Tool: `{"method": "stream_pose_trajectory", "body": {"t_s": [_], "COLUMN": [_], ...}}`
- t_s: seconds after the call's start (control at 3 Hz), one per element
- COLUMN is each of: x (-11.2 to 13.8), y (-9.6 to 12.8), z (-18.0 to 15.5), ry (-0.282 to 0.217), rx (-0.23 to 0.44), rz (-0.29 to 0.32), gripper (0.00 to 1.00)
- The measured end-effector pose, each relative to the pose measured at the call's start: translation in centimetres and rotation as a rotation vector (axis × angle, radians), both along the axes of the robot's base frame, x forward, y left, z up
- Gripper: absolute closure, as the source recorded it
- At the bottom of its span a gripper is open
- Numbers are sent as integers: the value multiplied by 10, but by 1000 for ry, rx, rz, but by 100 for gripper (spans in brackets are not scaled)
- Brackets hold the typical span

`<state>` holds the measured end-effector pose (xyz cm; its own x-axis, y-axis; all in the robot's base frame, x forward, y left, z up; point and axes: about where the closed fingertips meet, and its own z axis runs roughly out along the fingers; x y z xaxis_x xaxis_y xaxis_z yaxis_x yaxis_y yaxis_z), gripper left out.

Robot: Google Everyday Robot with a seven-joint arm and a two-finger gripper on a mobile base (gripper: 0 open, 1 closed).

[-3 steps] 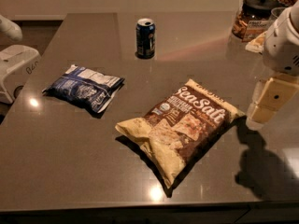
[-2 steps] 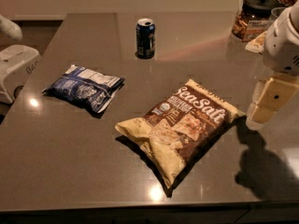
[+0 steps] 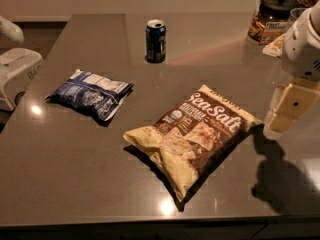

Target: Pick pepsi can

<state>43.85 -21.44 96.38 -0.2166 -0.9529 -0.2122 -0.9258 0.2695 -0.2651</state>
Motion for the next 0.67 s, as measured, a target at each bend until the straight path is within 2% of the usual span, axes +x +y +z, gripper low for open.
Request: {"method": "stream_pose_trajectory", "body": {"t_s": [0.67], "x": [0], "y": [0], "z": [0], "ry": [0], "rx": [0], "rz": [0], "gripper": [0]}}
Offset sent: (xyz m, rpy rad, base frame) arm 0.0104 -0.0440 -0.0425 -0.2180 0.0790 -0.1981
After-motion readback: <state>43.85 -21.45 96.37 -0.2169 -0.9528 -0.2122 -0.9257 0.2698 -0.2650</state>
